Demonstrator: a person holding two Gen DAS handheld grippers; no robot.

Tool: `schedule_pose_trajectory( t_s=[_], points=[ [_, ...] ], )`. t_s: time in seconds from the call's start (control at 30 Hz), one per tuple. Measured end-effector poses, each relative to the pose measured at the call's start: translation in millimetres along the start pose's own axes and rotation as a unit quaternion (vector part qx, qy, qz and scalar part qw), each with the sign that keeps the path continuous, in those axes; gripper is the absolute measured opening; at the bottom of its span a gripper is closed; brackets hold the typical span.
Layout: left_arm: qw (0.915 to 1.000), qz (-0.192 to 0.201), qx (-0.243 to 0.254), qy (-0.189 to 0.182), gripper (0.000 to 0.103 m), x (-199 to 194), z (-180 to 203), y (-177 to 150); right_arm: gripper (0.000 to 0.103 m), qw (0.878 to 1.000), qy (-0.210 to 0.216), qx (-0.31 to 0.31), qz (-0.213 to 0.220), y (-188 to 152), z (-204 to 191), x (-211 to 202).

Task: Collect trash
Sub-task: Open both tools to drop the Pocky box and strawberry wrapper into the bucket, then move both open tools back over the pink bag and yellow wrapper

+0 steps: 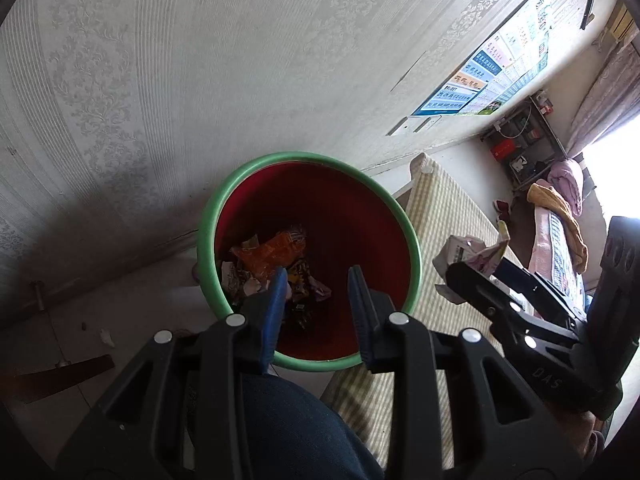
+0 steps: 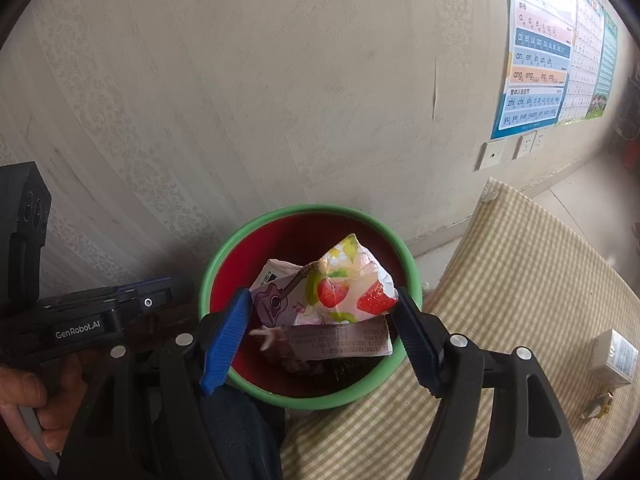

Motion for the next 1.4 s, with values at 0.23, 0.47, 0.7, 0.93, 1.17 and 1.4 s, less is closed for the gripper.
schedule_pose_trajectory(
  t_s=[0.23, 0.47, 0.7, 0.93, 1.17, 1.4],
  points=[
    [0.9999, 0.004, -0.014, 0.003, 0.042, 6.0, -8.7, 9.6, 0.074, 1.0, 0.005, -0.006, -0.022, 5.0, -0.7, 21.5],
    [0.9995, 0.013, -0.029, 0.0, 0.072, 1.7, -11.2, 9.3, 0.085, 0.999, -0.007, 0.003, -0.033, -2.7, 6.8, 21.0],
    [0.9996, 0.022, -0.018, -0.006, 0.084, -10.4, 4.1, 4.6, 0.087, 0.999, -0.022, 0.024, -0.022, -16.8, 20.8, -2.3],
    [0.9993, 0.019, 0.019, -0.024, 0.086, -14.6, 45.5, -8.6, 0.087, 0.997, -0.05, 0.057, -0.004, -41.6, 49.5, -40.9],
    [0.9971, 0.005, 0.061, -0.046, 0.088, -8.9, 97.2, -32.6, 0.087, 0.991, -0.088, 0.105, 0.005, -79.7, 95.6, -78.9],
    [0.9919, -0.016, 0.106, -0.068, 0.091, 3.9, 152.3, -60.7, 0.087, 0.982, -0.12, 0.147, 0.019, -114.4, 138.6, -119.8]
  ],
)
Point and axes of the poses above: each gripper's, at about its wrist camera, not at the fingertips, and x roughly the way its jaws point, z to its right, y to its top, the point moved 3 cm from there along x, roughly the way its jaws point, and after that the axes turned 2 degrees about -x, right-handed, at the moved point
